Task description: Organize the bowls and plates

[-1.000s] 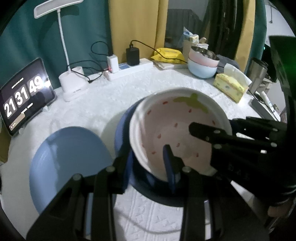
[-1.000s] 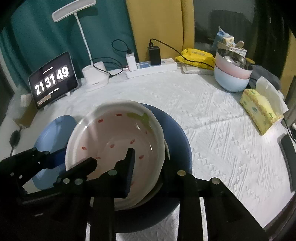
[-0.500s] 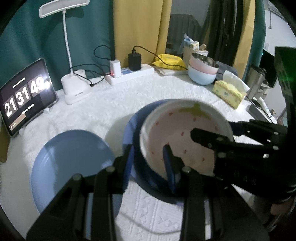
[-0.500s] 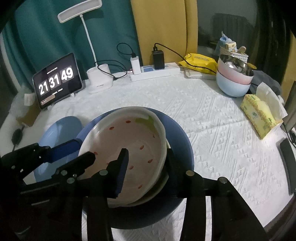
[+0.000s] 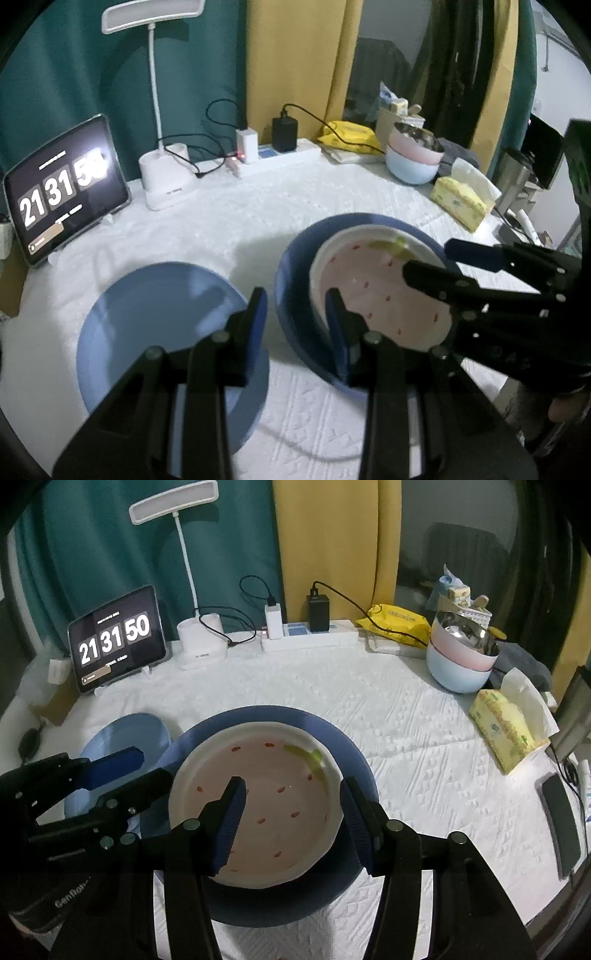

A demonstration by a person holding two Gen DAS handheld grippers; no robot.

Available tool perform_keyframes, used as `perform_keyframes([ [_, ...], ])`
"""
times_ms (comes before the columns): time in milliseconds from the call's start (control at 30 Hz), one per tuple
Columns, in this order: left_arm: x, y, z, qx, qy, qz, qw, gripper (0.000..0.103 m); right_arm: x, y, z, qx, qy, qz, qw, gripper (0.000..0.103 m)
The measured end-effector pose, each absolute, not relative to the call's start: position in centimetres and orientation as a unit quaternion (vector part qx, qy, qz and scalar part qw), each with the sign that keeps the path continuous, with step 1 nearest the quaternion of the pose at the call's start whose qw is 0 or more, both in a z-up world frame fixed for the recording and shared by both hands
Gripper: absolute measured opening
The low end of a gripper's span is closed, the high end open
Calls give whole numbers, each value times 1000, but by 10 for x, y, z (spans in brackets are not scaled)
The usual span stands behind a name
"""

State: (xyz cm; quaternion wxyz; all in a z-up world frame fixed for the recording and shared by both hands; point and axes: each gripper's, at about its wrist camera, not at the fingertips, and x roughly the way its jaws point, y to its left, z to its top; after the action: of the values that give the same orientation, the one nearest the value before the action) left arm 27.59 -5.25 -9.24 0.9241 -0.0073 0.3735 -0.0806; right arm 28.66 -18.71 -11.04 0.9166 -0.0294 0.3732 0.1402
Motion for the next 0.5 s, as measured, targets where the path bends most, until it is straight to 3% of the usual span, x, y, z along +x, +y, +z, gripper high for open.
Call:
perform_keyframes([
  [500,279,-25,-89,-42,362,-50,930,36,282,-230,-90,-20,332,96,938,56],
])
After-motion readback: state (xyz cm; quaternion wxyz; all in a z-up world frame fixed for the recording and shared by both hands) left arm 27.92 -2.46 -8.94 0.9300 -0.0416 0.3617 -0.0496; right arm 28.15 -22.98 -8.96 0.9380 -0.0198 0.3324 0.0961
